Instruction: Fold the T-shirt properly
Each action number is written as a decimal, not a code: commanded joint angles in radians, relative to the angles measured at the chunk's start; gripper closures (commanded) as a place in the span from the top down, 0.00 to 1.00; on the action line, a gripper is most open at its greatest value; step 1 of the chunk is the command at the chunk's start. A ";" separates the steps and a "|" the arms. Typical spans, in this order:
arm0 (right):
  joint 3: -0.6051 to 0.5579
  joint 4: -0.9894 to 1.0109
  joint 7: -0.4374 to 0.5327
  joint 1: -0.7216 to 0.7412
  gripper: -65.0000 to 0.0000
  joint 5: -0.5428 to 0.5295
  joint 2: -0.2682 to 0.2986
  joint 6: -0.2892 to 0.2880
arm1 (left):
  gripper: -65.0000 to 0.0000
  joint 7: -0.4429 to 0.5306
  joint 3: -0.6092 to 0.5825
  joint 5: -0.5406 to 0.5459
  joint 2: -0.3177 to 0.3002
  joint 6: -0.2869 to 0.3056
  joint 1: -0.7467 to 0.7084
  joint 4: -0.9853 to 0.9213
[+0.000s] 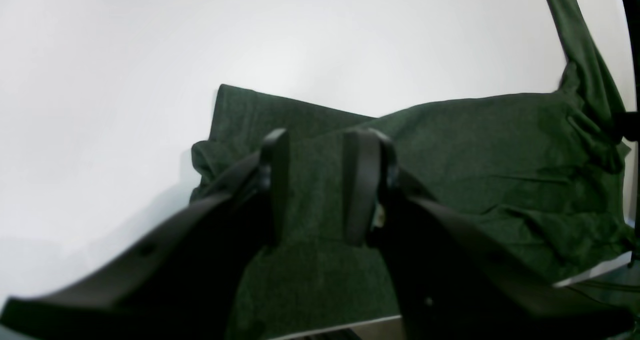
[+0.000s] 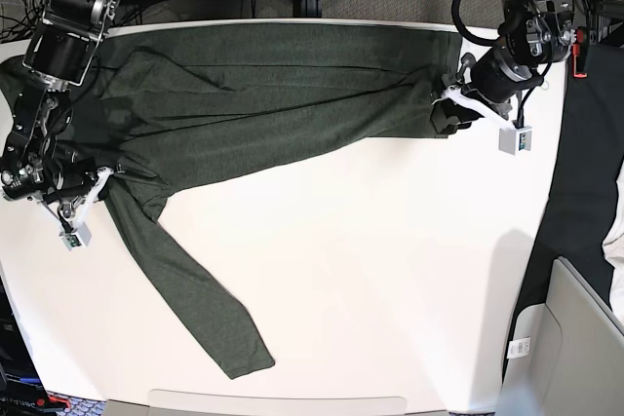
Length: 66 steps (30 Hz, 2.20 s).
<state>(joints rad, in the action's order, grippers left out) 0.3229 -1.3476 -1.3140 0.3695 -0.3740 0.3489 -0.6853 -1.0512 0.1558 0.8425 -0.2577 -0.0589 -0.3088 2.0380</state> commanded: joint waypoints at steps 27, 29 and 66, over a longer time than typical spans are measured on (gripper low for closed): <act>0.005 -0.484 -0.082 -0.444 0.01 -0.458 0.157 -0.013 | 0.28 0.010 0.003 0.011 0.016 0.003 0.007 0.017; 0.006 -0.487 -0.082 -0.453 0.01 -0.495 0.157 -0.013 | 0.28 0.010 0.003 0.011 0.018 0.003 0.007 0.017; -0.017 -0.628 -0.082 -0.619 0.01 -0.739 0.384 -0.013 | 0.28 0.012 0.003 0.011 0.018 -0.002 0.006 0.017</act>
<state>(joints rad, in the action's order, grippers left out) 0.2916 -1.9610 -1.4124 -0.2600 -1.0962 0.7116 -0.6964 -1.0504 0.1566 0.8417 -0.2321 -0.0628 -0.3096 2.0380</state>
